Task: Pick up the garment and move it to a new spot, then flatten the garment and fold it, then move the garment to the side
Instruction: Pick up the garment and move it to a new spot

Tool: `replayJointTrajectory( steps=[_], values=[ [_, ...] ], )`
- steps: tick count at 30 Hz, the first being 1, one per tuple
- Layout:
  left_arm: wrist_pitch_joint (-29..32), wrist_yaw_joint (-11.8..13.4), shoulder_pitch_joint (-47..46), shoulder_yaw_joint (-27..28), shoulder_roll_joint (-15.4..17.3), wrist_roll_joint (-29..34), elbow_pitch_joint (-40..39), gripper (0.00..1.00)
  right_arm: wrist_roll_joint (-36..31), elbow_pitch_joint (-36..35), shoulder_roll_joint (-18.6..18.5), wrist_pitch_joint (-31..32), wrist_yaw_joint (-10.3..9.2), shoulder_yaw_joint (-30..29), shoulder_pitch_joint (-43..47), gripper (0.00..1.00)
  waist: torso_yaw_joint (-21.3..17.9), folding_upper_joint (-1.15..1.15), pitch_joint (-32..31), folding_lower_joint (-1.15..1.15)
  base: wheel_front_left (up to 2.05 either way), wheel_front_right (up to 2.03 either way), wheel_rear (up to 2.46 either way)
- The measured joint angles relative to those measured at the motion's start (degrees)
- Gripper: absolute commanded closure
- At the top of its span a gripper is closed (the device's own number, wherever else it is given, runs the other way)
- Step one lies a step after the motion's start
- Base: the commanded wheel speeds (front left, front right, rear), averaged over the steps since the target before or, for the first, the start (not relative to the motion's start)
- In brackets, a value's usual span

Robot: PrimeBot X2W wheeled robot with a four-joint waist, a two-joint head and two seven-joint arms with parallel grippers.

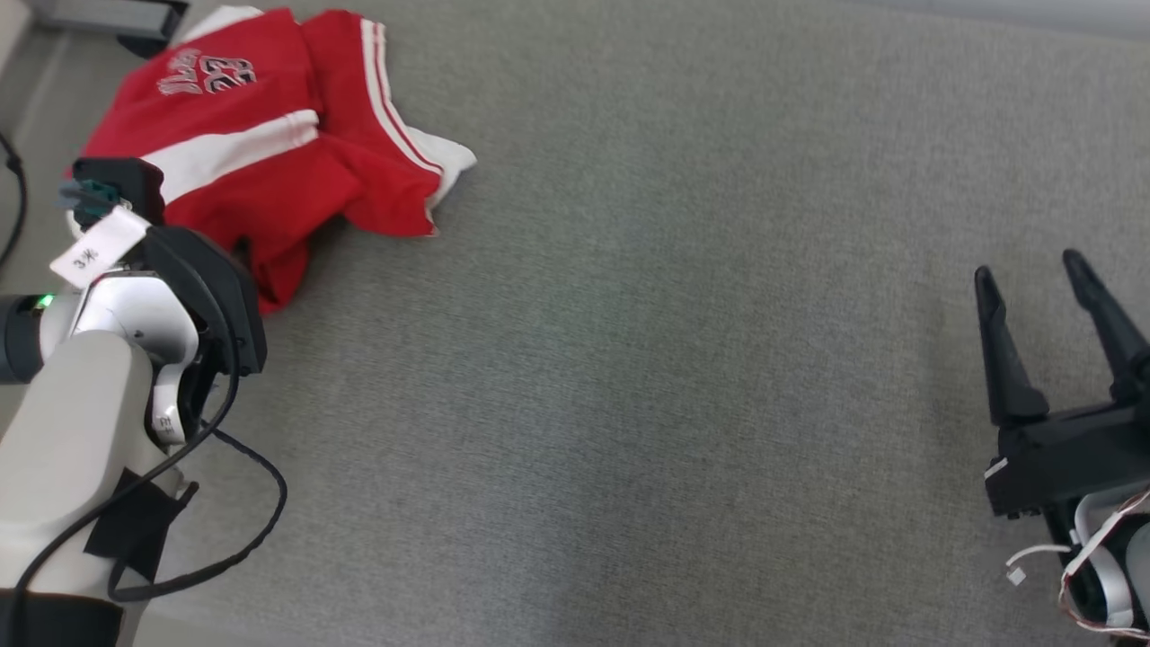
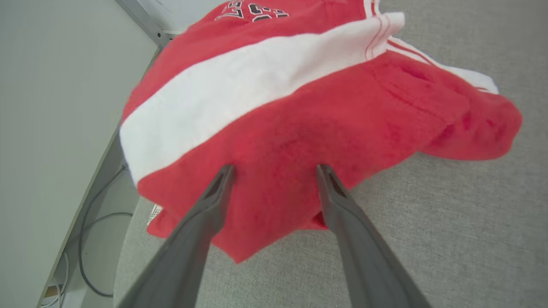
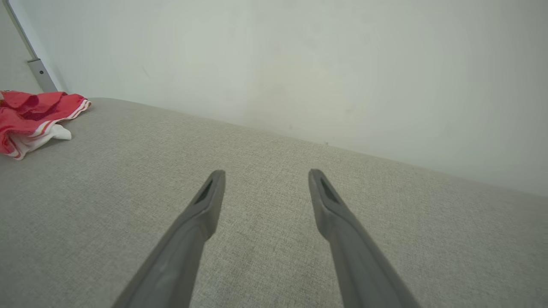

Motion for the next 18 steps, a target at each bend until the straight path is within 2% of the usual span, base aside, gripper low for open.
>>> replayJointTrajectory(
  steps=[7, 8, 9, 10, 18],
  values=[
    [3.5, 0.0, -2.3, 0.2, 0.5, 2.4, 3.5, 0.0, -0.5, -3.0, -0.5, 2.3, 0.0, -1.7, -0.8, 0.0, -2.0, 0.0, 4.4, -0.01, 0.0, 0.0, 0.0],
    [3.9, 0.0, -2.8, 0.3, 0.4, 2.7, 3.7, 0.52, -0.5, -3.3, -0.6, 2.6, 0.0, -2.0, -0.8, 0.0, -2.3, 0.0, 4.9, -0.01, 0.0, 0.0, 0.0],
    [4.2, 0.0, -3.1, 0.3, 0.4, 2.9, 3.9, 0.62, -0.7, -3.7, -0.6, 3.0, -0.01, -2.4, -0.8, 0.0, -2.5, 0.0, 5.4, -0.01, 0.0, 0.0, 0.0],
    [4.4, 0.0, -3.3, 0.3, 0.3, 3.1, 4.2, 1.0, -0.9, -4.1, -0.6, 3.1, 0.0, -2.6, -0.7, 0.0, -2.7, 0.01, 5.8, -0.01, 0.0, 0.0, 0.0],
    [5.6, 0.1, -5.1, 1.8, -2.7, 4.5, 6.1, 1.0, -1.1, -4.7, -0.5, 4.7, -0.01, -3.8, -0.7, 0.0, -2.3, 0.01, 7.1, -0.01, 0.0, 0.0, 0.0]
  ],
)
